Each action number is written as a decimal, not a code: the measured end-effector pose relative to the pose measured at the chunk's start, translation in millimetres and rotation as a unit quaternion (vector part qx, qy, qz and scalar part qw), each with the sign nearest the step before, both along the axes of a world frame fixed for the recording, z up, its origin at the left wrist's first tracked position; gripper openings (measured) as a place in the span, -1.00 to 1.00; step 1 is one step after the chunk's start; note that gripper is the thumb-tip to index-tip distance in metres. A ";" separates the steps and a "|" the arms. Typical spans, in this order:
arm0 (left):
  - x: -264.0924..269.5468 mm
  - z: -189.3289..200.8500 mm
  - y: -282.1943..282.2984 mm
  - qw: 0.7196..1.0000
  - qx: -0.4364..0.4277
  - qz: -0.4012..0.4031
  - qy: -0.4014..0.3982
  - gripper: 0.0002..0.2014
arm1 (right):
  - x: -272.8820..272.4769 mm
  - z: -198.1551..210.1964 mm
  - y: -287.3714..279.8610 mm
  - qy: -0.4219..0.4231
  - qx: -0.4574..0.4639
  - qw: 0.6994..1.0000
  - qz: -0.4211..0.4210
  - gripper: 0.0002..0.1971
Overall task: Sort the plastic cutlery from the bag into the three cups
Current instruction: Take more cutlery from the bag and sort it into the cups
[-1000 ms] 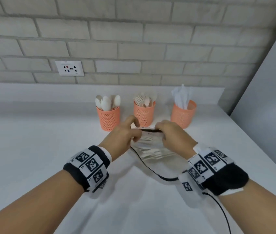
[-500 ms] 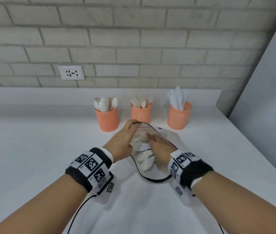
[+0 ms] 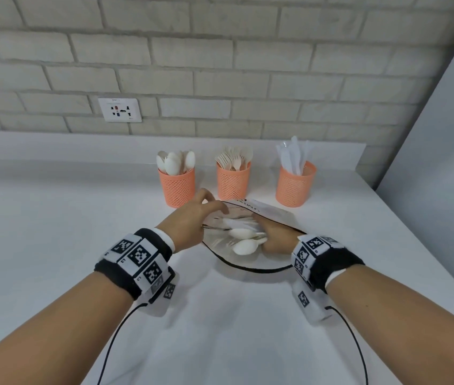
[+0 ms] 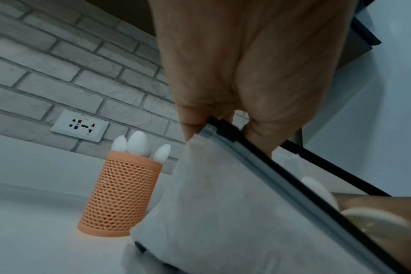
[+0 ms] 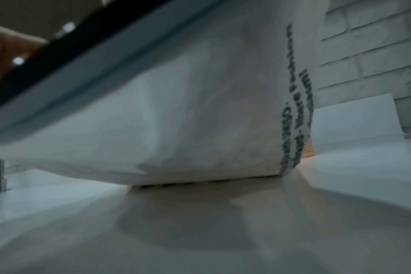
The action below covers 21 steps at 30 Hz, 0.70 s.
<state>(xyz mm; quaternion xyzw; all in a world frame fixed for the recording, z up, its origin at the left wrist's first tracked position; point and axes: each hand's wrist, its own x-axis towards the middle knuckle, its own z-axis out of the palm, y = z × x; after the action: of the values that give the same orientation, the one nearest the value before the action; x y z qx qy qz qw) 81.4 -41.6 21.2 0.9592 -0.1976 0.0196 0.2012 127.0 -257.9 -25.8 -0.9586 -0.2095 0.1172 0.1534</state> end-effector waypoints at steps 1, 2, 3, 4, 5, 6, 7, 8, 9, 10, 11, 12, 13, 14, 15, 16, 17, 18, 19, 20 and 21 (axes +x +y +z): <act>1.0 0.0 3.0 1.000 -0.003 0.006 0.001 -0.36 | -2.0 4.4 -0.1 -0.006 0.015 1.000 0.014 -0.31; 2.2 -0.2 6.2 1.000 -0.008 0.013 -0.001 -0.39 | -4.1 8.4 0.1 -0.001 0.019 1.000 0.024 -0.32; 3.3 -0.5 9.3 1.000 -0.016 0.021 -0.004 -0.43 | -6.3 12.3 0.3 0.000 0.024 0.999 0.035 -0.33; 4.4 -0.1 12.2 0.999 -0.026 0.028 -0.010 -0.46 | -5.0 12.5 0.3 -0.003 0.032 0.999 0.040 -0.34; 5.2 0.7 14.4 0.999 -0.034 0.032 -0.014 -0.49 | -4.3 13.4 0.1 -0.001 0.042 0.998 0.043 -0.34; 5.5 2.0 15.7 0.999 -0.039 0.031 -0.015 -0.50 | -3.7 12.7 -0.4 0.007 0.055 0.998 0.043 -0.33; 5.7 3.0 16.2 0.999 -0.045 0.028 -0.011 -0.50 | -4.2 11.8 -0.3 0.022 0.070 0.996 0.049 -0.32; 5.6 4.2 15.4 0.998 -0.056 0.023 -0.002 -0.50 | -5.3 10.9 0.0 0.048 0.097 0.993 0.054 -0.29; 5.5 5.4 13.2 0.997 -0.072 0.019 0.011 -0.49 | -7.1 10.7 0.7 0.074 0.128 0.987 0.058 -0.28; 5.1 6.2 10.2 0.996 -0.089 0.015 0.026 -0.47 | -9.6 10.1 1.8 0.079 0.147 0.984 0.063 -0.29; 4.7 6.4 6.6 0.994 -0.102 0.012 0.039 -0.45 | -11.6 10.2 3.3 0.063 0.155 0.984 0.067 -0.34; 4.6 6.3 3.2 0.993 -0.109 0.009 0.051 -0.43 | -11.8 8.9 4.6 0.038 0.151 0.985 0.070 -0.39; 4.3 5.8 0.6 0.992 -0.114 0.008 0.060 -0.41 | -12.2 7.5 6.2 0.011 0.133 0.988 0.075 -0.44; 3.8 5.1 -0.7 0.990 -0.122 0.008 0.070 -0.40 | -12.8 5.7 8.1 -0.011 0.105 0.991 0.080 -0.48; 3.5 4.6 -1.0 0.988 -0.130 0.007 0.080 -0.39 | -14.2 4.8 10.7 -0.025 0.083 0.992 0.088 -0.53; 2.8 4.3 -0.2 0.987 -0.134 0.008 0.087 -0.38 | -15.0 2.8 12.5 -0.027 0.074 0.992 0.094 -0.56; 2.5 4.4 1.2 0.987 -0.132 0.009 0.089 -0.38 | -16.1 1.5 13.0 -0.021 0.073 0.992 0.101 -0.58; 2.1 5.1 2.5 0.989 -0.123 0.008 0.084 -0.38 | -17.4 1.7 12.8 -0.013 0.080 0.991 0.105 -0.59; 2.3 6.0 4.1 0.991 -0.109 0.006 0.073 -0.39 | -18.2 3.2 11.2 0.001 0.092 0.990 0.107 -0.58; 2.7 7.3 5.7 0.994 -0.098 0.003 0.055 -0.40 | -19.5 6.9 8.9 0.016 0.113 0.988 0.106 -0.57; 3.0 9.1 7.6 0.995 -0.091 0.001 0.035 -0.42 | -20.3 12.4 5.8 0.026 0.136 0.985 0.106 -0.54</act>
<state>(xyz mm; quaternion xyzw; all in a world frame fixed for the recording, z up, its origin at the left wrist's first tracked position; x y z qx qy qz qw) 84.4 -34.0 30.3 0.9373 -0.1864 0.0041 0.2944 106.7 -252.0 -13.4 -0.8979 -0.3198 0.1284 0.2740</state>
